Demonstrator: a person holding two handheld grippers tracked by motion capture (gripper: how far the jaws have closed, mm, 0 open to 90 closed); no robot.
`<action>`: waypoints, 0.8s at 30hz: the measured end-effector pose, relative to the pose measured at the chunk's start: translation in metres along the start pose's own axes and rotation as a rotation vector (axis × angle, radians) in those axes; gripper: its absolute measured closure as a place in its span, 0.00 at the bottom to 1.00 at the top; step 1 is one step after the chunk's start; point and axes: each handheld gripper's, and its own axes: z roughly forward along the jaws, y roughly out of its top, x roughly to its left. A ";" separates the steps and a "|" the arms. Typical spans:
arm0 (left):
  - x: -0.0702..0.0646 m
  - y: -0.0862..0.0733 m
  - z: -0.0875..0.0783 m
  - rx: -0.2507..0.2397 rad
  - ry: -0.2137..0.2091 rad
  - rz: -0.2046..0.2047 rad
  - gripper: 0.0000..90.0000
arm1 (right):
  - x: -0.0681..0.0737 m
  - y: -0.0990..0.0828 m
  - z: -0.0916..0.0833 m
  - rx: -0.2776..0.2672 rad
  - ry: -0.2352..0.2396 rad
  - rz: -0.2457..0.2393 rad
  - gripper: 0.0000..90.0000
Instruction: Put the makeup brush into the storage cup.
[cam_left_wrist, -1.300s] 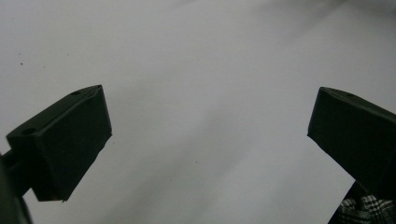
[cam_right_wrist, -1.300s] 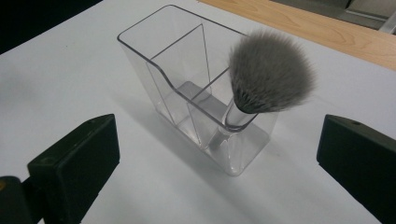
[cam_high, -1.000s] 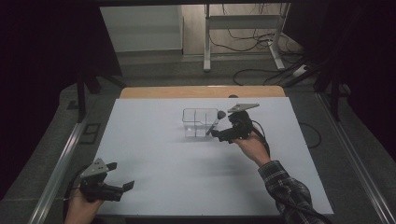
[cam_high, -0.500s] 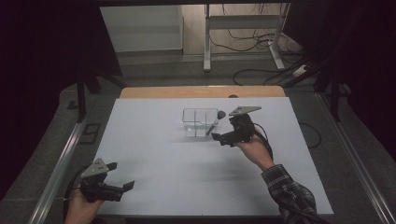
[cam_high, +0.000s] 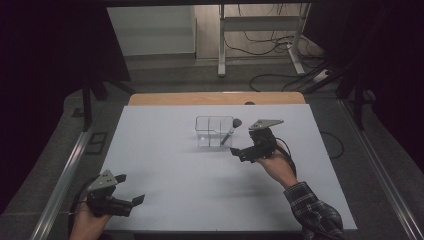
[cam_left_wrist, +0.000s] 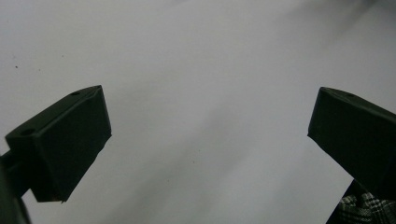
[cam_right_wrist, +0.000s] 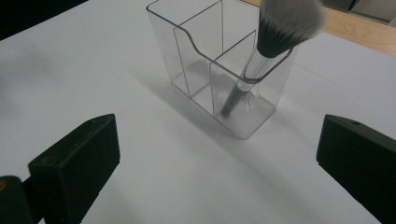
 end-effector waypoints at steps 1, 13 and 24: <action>0.000 0.000 0.000 0.000 0.001 0.001 0.00 | 0.001 -0.001 0.000 0.000 -0.002 0.002 0.00; 0.000 0.000 -0.001 0.001 -0.005 -0.012 0.00 | 0.004 -0.010 -0.007 -0.013 -0.011 -0.007 0.00; 0.000 0.001 -0.001 0.009 -0.001 -0.012 0.00 | 0.004 -0.018 -0.011 -0.012 -0.024 -0.014 0.00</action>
